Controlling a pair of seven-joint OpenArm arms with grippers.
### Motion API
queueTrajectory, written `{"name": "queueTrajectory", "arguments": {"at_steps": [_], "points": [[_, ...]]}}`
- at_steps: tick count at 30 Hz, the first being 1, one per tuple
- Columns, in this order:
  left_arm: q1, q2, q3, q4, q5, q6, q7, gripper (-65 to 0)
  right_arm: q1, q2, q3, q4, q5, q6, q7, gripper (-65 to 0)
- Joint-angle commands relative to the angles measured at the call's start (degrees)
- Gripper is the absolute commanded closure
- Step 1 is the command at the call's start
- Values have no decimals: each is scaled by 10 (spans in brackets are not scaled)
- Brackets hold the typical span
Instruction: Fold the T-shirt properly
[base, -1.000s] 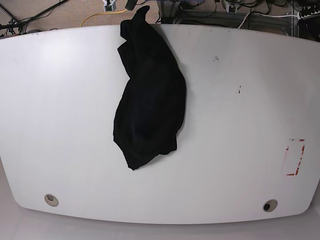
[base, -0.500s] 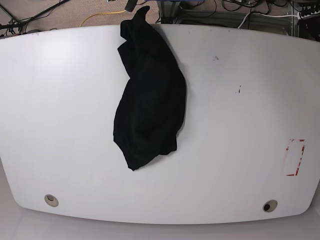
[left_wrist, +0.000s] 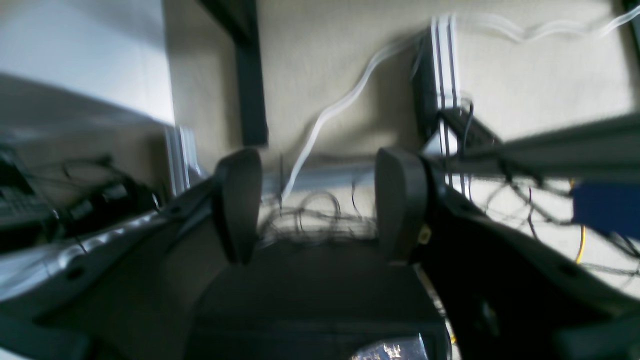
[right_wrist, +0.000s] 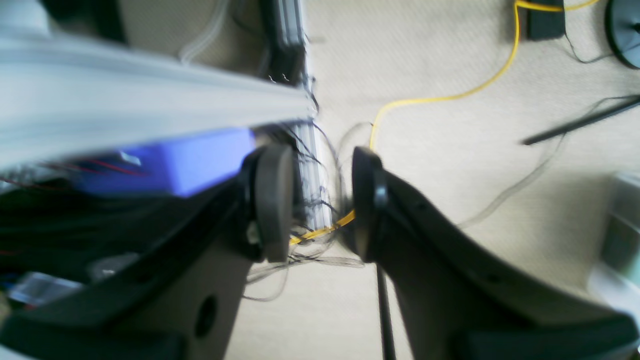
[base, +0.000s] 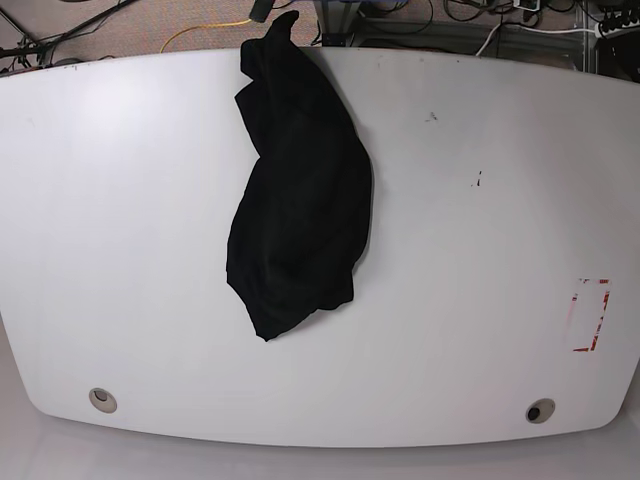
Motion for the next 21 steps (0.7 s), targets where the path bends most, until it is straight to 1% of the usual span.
{"name": "queueTrajectory", "arguments": {"at_steps": [1,6,10,12,14,15,16,18,20,21], "points": [[28,-1,-18,58,-2,0,-13,-338,-23,1,16,69,26,11,-8,-189],[55,-1,-40,133,-8,0,-13,-338,-24,1,38,138,55,13,-57,-189],[62,-2,-58,181,-64,0,-13,-339,-5,3,60,170,94,14,-75,-189],[62,-5,-64,199,-92,0,-13,-339,13,10,69,180,104,15,-85,-189],[61,-5,-64,207,-102,0,-13,-344,32,17,71,180,106,22,-88,-189],[60,-5,-63,209,-103,0,-13,-367,48,22,73,180,106,36,-91,-190],[60,-5,-63,211,-103,0,-13,-393,60,26,73,180,106,41,-93,-192],[58,-3,-62,214,-103,0,-13,-449,86,26,73,181,99,47,-100,-193],[54,-3,-60,214,-103,0,-13,-503,112,35,78,181,99,50,-107,-193],[50,-3,-59,214,-103,0,-13,-510,122,40,79,181,99,50,-112,-193]]}}
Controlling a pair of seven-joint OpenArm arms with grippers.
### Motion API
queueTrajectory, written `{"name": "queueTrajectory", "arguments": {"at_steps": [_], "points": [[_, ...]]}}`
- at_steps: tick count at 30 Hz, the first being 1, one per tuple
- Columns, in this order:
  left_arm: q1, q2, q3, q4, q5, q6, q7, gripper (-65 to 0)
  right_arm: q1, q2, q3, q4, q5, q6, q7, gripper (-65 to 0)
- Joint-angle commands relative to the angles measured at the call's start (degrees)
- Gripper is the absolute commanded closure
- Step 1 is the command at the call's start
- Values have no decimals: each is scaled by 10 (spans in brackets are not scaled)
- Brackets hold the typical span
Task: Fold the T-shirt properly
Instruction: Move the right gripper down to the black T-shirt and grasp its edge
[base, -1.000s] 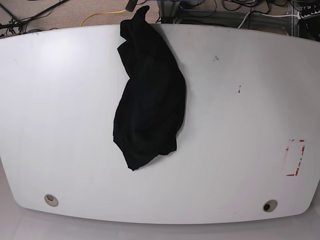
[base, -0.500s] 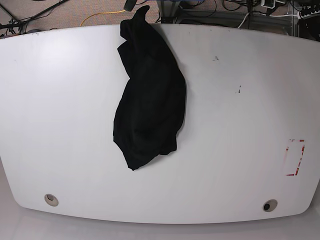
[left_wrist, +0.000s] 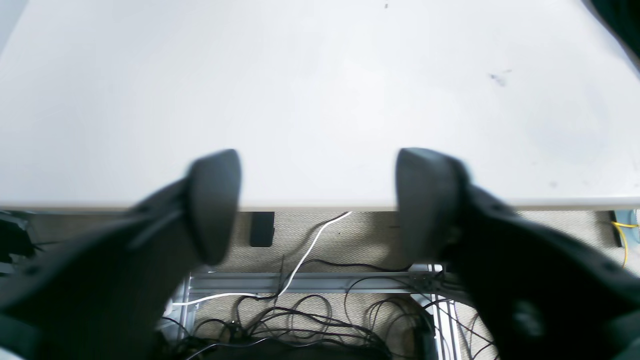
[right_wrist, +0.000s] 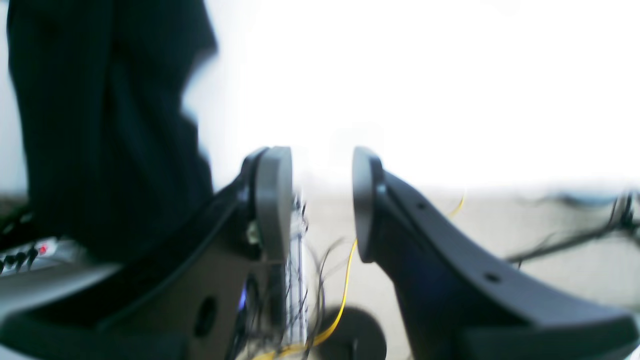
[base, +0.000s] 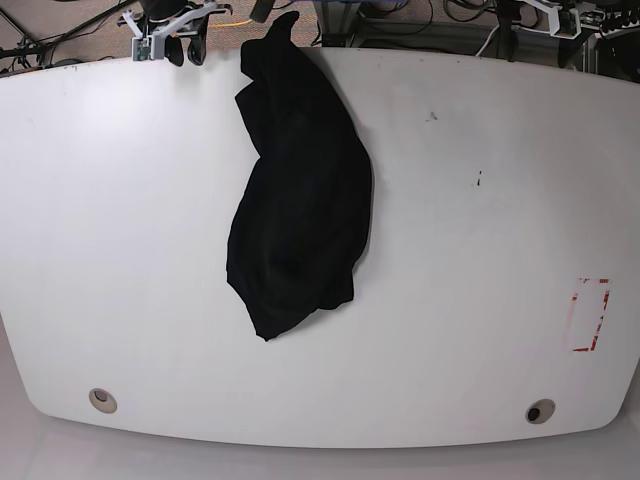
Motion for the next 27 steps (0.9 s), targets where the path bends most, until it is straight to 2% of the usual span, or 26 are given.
{"name": "queueTrajectory", "arguments": {"at_steps": [1,7,13,15,17,20,27], "points": [[1,-3,3,7,-2,1,-13,-512,17,17,7,10,6,6,-8,-195],[-9,-2,6,5,-2,1,-13,-512,104,50,7,7,7,7,-87,-205],[-19,-1,5,6,-3,3,-13,-512,193,53,6,7,11,13,-165,-369],[-19,0,5,8,-3,3,-13,-512,217,53,6,7,11,31,-183,-371],[-19,18,3,8,-2,2,-13,-512,255,53,6,7,11,63,-227,-373],[-19,30,3,8,-2,1,-13,-512,305,50,10,7,11,82,-278,-374],[-29,34,6,8,-2,1,-13,-512,414,50,7,-2,12,84,-376,-377]]}}
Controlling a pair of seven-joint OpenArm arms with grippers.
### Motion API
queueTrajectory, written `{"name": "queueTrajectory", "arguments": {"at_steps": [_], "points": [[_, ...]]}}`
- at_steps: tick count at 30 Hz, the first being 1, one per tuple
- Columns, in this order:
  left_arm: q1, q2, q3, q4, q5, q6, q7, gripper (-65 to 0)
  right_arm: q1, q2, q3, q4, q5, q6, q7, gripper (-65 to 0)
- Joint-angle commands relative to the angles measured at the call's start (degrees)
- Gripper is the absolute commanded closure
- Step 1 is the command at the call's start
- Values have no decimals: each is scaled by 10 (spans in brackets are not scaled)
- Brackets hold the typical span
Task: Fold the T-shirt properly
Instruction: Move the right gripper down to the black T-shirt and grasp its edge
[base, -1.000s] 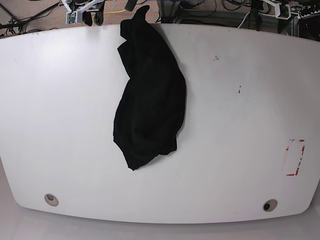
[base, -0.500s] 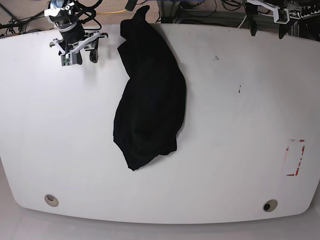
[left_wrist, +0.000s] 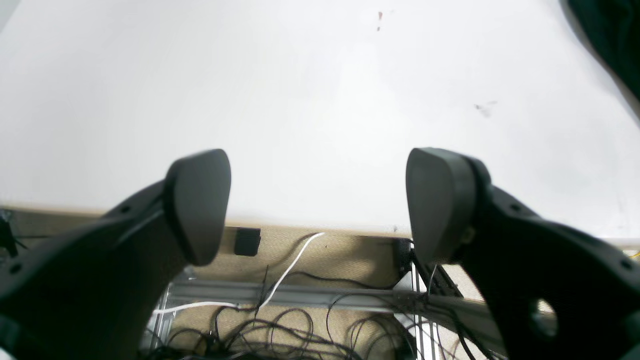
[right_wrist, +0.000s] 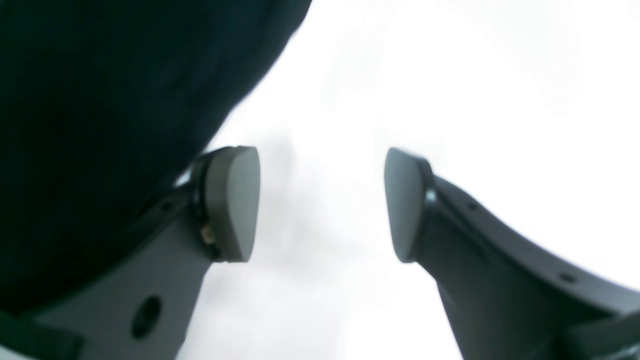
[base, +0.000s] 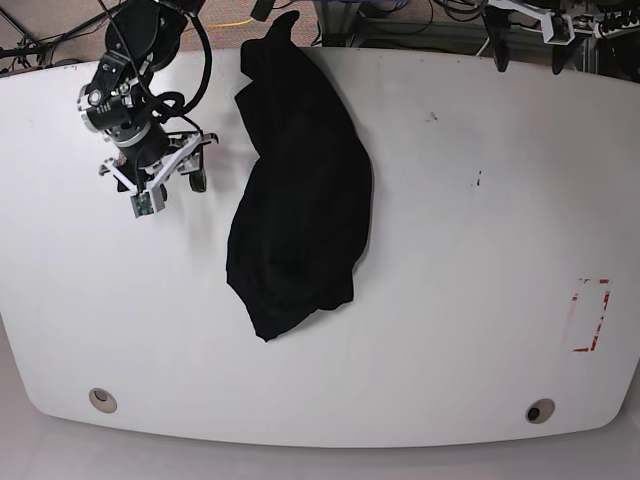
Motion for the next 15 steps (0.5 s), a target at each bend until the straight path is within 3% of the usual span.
{"name": "queueTrajectory", "arguments": {"at_steps": [1,15], "points": [[0,-2,-2,9,-1,3,-16,-512,31,3,-2,-4,10,3,-9,-377],[-39,-4,-3,7,0,3,-15,-512,195,7,-19,-246,8,3,-32,-374]]}}
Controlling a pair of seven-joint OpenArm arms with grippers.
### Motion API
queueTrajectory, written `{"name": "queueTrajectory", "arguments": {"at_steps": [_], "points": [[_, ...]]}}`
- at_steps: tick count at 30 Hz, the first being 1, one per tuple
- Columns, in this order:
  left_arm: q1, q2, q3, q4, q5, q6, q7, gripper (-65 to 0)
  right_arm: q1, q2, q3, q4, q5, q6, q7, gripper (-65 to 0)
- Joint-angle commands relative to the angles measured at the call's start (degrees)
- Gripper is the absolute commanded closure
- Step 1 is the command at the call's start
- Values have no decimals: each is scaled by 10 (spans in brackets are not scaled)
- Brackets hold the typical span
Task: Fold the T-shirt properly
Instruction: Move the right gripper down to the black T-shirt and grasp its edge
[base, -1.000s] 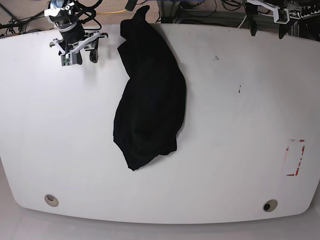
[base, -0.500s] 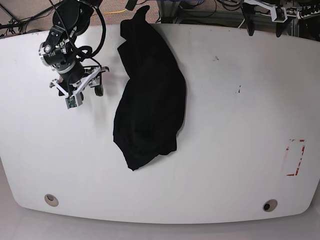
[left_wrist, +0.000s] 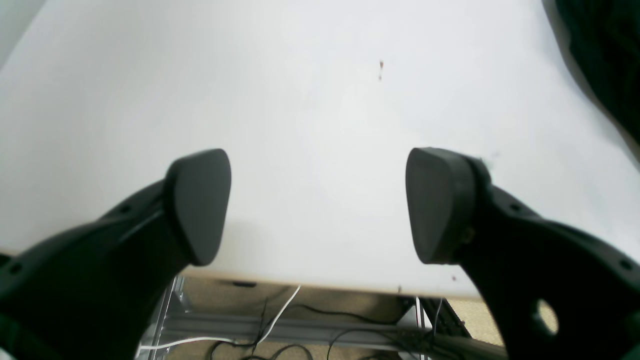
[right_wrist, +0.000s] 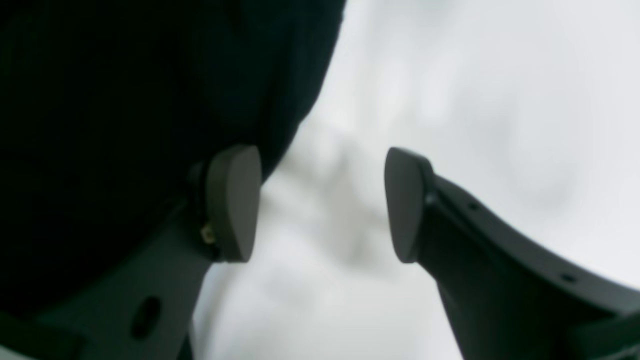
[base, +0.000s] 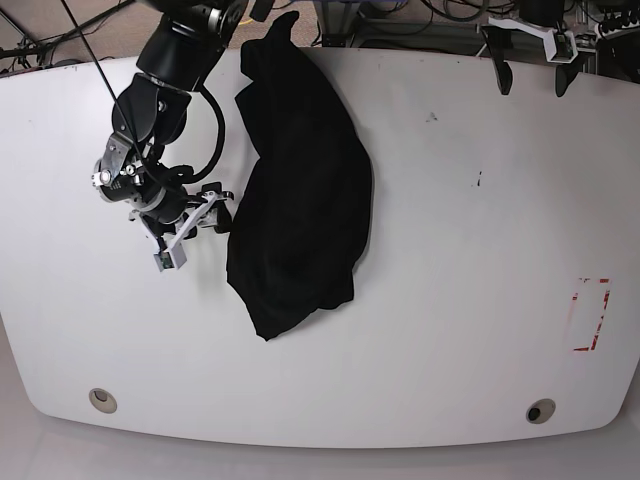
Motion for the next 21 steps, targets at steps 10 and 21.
{"name": "queueTrajectory", "arguments": {"at_steps": [10,21], "points": [[-13,-3,-5,7,-1,1,-16,-512,70,4,-46,-132,7,1,90,-373],[-21,-3,-5,7,-1,1,-15,-512,94,4,-85,-227,7,1,172,-336]]}}
